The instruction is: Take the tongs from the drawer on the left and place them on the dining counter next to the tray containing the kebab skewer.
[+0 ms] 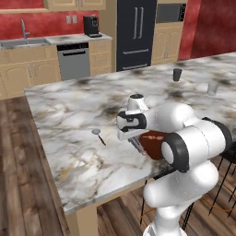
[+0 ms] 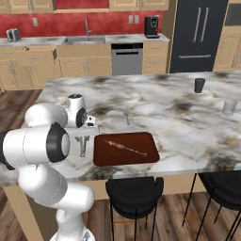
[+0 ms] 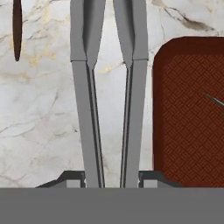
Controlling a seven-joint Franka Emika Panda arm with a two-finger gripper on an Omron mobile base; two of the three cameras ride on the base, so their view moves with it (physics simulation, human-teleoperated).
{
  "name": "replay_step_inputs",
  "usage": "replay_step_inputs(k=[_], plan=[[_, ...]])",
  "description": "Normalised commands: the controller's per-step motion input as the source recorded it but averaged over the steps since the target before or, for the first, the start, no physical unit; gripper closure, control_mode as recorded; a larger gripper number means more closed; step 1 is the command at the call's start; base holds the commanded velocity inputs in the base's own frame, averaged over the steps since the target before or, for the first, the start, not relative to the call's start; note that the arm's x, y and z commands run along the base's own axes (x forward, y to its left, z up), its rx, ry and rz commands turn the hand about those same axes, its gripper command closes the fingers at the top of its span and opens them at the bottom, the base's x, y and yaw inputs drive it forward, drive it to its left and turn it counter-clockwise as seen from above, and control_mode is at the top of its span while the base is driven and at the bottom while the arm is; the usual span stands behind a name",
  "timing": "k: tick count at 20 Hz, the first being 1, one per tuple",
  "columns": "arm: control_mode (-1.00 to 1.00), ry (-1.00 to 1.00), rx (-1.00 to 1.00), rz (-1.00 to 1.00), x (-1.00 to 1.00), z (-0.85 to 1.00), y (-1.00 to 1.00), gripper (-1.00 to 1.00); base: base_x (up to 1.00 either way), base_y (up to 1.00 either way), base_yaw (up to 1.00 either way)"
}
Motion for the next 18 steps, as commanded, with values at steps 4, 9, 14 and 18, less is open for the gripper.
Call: replay_step_inputs(k=[4, 9, 14, 18], plan=[[-1.00, 0.00, 0.00, 0.00, -0.01, -0.35, 0.00, 1.00, 0.00, 0.00, 0.00], [-1.00, 0.00, 0.00, 0.00, 0.00, -0.36, 0.02, 1.00, 0.00, 0.00, 0.00], [-1.00, 0.00, 0.00, 0.00, 0.00, -0.30, 0.03, 1.00, 0.00, 0.00, 0.00], [-1.00, 0.00, 0.00, 0.00, 0.00, -0.27, 0.02, 1.00, 0.00, 0.00, 0.00]])
